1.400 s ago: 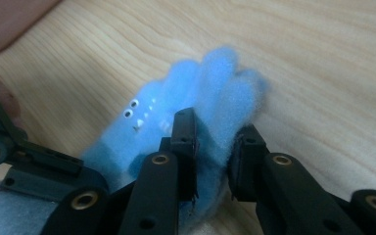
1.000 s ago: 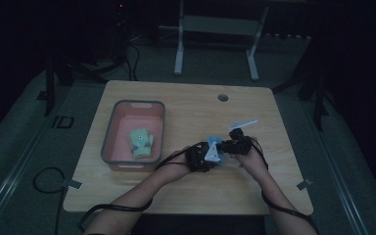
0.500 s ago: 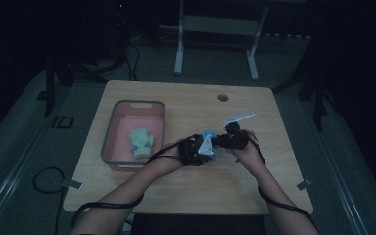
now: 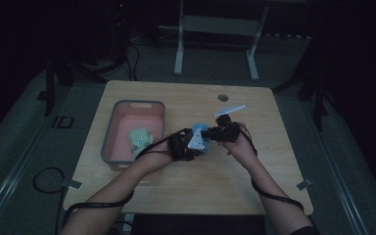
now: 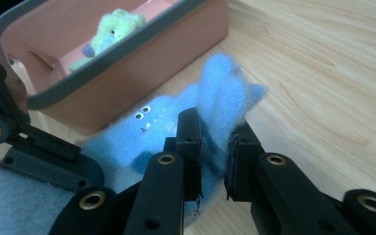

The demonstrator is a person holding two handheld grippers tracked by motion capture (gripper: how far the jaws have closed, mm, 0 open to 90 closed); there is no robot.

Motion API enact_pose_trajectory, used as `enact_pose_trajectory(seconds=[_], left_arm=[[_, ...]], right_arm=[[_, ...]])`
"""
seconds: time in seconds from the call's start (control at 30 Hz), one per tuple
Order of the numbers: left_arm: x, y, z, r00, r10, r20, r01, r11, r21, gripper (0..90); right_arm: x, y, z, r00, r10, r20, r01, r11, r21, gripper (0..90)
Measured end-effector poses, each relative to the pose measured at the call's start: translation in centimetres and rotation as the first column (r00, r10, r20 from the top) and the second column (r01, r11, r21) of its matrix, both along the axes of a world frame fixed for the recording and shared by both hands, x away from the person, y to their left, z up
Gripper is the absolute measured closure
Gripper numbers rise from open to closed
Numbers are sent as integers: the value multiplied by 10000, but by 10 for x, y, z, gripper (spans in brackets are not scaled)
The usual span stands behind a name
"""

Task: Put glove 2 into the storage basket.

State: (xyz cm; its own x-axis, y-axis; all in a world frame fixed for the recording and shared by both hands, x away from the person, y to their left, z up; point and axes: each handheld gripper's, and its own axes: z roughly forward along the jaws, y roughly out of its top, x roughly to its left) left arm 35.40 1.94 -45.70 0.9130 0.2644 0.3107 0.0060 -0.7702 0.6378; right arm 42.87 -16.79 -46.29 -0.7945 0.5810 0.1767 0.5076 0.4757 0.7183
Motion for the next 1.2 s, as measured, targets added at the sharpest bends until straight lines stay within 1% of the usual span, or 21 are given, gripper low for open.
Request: enact_pose_trajectory(seconds=[0.03,0.1,0.13,0.17,0.3,0.37,0.4,0.63,0.7,0.73,0.77,0.97,1.17,1.2], left_arm=[[0,3,1,10000,63,-12,-63,9999,-87,755],[1,8,4,9999,115,19,-115,9999,-110,755],[1,8,4,9999,115,19,-115,9999,-110,755],[3,14,7,9998,170,66,-170,9998,-32,756],[2,21,9,9995,240,190,-242,9997,77,756],[2,26,10,9994,294,189,-297,9994,164,756],[2,28,10,9992,353,159,-355,9993,125,756],[1,45,13,9985,527,163,-530,9984,197,756],[1,48,13,9983,556,185,-560,9982,221,756],[0,54,14,9978,627,197,-631,9978,205,756],[0,56,14,9976,671,180,-674,9976,177,756],[-2,73,15,9961,868,174,-871,9960,221,756],[-4,90,16,9934,1119,237,-1126,9931,329,756],[-5,93,16,9926,1179,301,-1189,9923,347,756]], right_arm=[[1,2,1,10000,-4,36,4,10000,-1,796],[2,8,3,10000,36,32,-36,10000,28,796],[2,8,3,10000,36,32,-36,10000,28,796],[5,15,8,9999,108,122,-108,9999,49,796],[8,25,14,9995,241,200,-242,9997,70,797],[10,32,16,9991,344,258,-345,9994,37,797],[10,35,17,9990,377,256,-377,9993,21,797],[14,56,21,9977,642,224,-643,9979,65,800],[15,58,21,9973,696,238,-698,9975,71,800],[15,61,21,9971,721,246,-723,9974,77,800],[16,67,22,9966,788,258,-790,9969,55,800],[17,87,25,9940,1031,353,-1034,9946,50,802],[18,108,27,9914,1251,387,-1254,9921,49,802],[18,111,27,9912,1269,384,-1272,9919,63,802]])
